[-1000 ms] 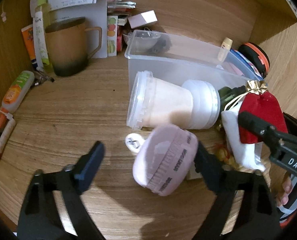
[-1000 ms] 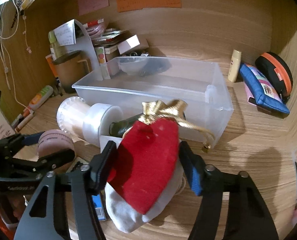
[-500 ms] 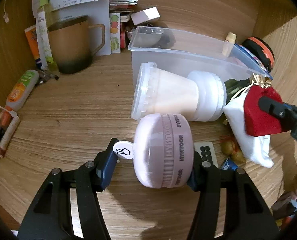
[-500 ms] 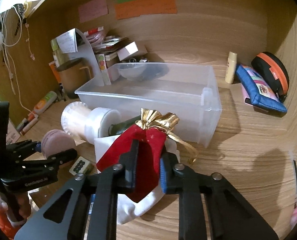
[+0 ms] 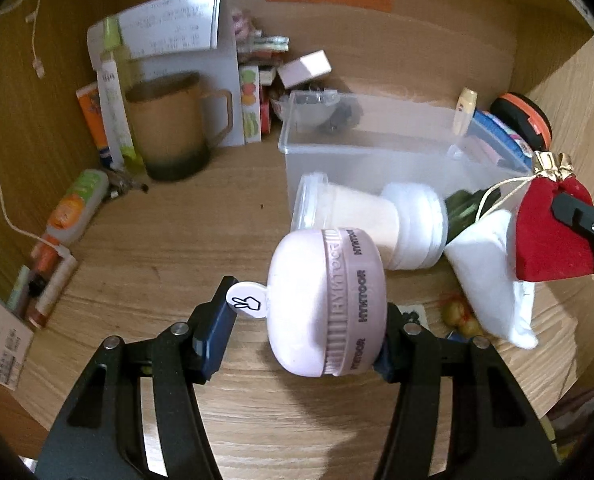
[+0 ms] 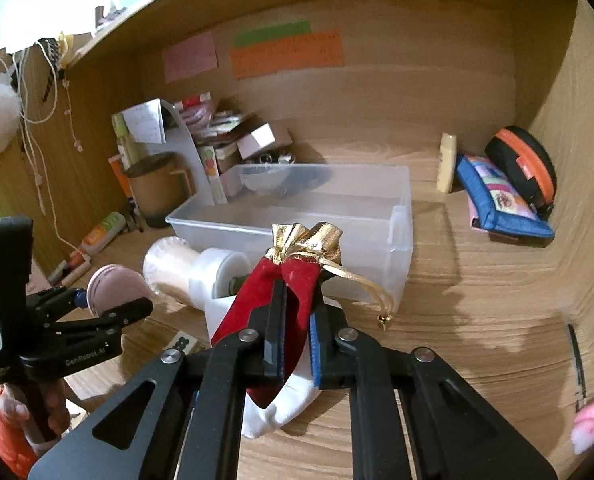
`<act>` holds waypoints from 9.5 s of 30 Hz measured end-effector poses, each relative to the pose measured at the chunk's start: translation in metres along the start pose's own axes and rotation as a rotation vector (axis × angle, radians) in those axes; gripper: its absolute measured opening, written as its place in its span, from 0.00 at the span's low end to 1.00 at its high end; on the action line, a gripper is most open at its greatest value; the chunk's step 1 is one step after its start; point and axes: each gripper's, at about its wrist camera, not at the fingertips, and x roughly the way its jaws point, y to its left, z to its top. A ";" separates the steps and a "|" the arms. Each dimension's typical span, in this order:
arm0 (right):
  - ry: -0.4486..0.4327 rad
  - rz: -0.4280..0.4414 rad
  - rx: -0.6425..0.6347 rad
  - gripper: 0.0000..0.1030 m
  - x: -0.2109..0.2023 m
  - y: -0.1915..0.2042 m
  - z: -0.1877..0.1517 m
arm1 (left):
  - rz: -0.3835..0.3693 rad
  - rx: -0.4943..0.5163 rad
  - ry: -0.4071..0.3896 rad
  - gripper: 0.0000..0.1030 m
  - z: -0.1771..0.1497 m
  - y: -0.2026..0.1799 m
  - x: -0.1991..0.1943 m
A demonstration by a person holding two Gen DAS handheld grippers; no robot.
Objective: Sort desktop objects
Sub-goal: 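Carry the pink compact and red pouch over the clear plastic box with both tools, then open the left tool to drop the compact while the right tool releases the pouch into the box, then withdraw both tools from the box toward the white cloth bag, then grasp the white cloth bag with the right tool while the left tool grasps the white jar, then lift the white jar and cloth bag and carry both over the clear box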
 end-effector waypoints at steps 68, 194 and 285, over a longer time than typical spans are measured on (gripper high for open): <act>0.076 -0.022 -0.107 0.08 0.104 -0.041 0.098 | -0.184 0.170 0.115 0.56 0.168 -0.040 0.106; 0.038 -0.088 -0.153 0.93 -0.011 -0.001 0.024 | -0.037 0.214 0.094 0.98 0.056 -0.012 0.005; 0.111 0.073 0.049 0.33 0.016 -0.040 0.012 | -0.030 0.114 0.076 0.64 0.042 -0.010 0.033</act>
